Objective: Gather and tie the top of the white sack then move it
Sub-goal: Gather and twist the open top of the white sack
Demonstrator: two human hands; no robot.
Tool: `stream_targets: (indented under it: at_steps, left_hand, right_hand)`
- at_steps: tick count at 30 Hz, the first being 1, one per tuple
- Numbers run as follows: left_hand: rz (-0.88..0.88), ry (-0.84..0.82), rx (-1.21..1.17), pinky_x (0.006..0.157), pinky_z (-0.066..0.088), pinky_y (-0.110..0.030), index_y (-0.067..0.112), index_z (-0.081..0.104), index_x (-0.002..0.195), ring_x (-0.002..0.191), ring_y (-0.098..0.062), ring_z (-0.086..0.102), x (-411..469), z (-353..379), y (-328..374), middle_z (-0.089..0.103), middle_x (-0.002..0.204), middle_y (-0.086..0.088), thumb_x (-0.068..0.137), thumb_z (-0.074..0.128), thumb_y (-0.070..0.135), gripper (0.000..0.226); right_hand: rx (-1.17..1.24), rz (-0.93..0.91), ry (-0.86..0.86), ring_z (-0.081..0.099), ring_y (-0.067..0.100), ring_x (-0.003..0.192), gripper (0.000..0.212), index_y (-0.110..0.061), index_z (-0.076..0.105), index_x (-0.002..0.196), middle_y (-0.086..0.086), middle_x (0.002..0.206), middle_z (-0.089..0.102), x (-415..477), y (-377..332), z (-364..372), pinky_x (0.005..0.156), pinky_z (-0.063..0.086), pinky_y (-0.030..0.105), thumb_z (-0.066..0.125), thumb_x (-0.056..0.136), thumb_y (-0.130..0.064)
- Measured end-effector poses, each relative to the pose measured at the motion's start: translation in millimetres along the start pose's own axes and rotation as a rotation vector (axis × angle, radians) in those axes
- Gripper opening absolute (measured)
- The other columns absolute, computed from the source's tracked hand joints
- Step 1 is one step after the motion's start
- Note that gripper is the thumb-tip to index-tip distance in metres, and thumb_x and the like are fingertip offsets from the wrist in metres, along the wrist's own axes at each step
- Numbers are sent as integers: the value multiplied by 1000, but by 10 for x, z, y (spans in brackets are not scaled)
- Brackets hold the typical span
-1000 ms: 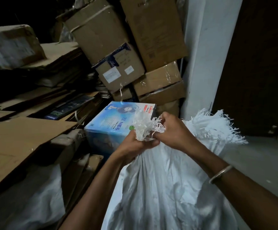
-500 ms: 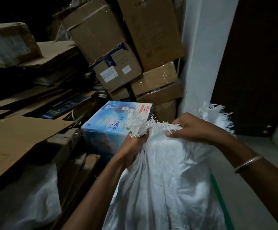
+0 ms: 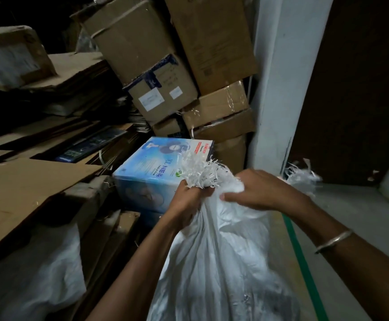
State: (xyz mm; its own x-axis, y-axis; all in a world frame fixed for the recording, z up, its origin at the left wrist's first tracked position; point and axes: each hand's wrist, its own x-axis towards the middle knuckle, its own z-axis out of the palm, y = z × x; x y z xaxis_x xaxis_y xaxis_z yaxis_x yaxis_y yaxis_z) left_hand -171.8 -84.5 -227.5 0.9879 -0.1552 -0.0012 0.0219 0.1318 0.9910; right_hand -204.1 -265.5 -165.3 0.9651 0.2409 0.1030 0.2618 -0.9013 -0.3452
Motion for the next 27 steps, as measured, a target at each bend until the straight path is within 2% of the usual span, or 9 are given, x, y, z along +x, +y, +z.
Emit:
stream_targets:
  at_steps: [2,5,11,15,20,21,23,25,27]
  left_hand:
    - [-26,7,-33,104,54,-48,17,70,105,115,-36,69,-13,24,7,77,108,-7,94,62,-6,27]
    - [-10,-56,-61,99,56,-44,25,74,100,109,-25,73,-67,40,37,80,101,8,89,66,-6,34]
    - [-31,-188,-111,107,52,-48,22,65,128,120,-29,70,-105,71,-34,73,129,-7,76,83,25,55]
    - [142,-256,197,96,57,-28,25,70,115,110,-12,72,-109,106,-46,78,113,8,75,89,2,50]
    - [164,-124,181,77,55,-11,36,67,102,90,3,72,-94,140,4,75,99,18,87,78,-1,41]
    - [123,-99,148,79,55,-12,38,65,102,89,4,71,-85,132,13,74,99,15,90,77,3,39]
    - [14,-110,40,96,58,-31,32,68,113,107,-11,71,-55,117,11,75,116,4,93,75,10,31]
    - [-46,-114,-10,106,53,-45,29,67,115,116,-23,68,-38,115,21,72,126,-2,95,71,10,28]
    - [-56,-95,-22,108,51,-47,28,67,110,116,-26,68,-40,136,9,73,121,-3,96,69,6,26]
  right_hand:
    - [-37,-21,8,66,21,78,36,-22,68,84,-5,83,70,-68,62,22,68,51,33,64,85,-58]
    - [35,-18,87,64,21,76,32,-18,65,79,-3,78,68,-73,145,-14,66,48,35,68,87,-49]
    - [125,-9,198,62,12,67,28,-19,62,67,-8,65,63,-24,46,-49,56,41,29,80,79,-38]
    - [141,-96,183,66,12,70,14,-21,72,74,-8,70,68,31,-118,-15,57,39,23,80,77,-32]
    - [90,33,88,64,18,71,42,-19,65,73,-1,75,67,24,61,-118,56,41,30,83,70,-57]
    - [68,31,28,63,19,70,42,-20,65,73,-1,74,66,6,139,-154,57,42,32,80,73,-58]
    - [52,-6,-47,64,22,68,33,-21,66,73,-1,72,66,-51,247,-220,59,44,37,76,81,-51]
    - [67,-26,-21,63,20,69,25,-19,67,78,-1,74,65,-95,306,-243,61,46,40,73,87,-41]
    - [89,-48,84,62,17,69,18,-19,66,80,-3,75,65,-84,321,-211,62,48,41,72,88,-34]
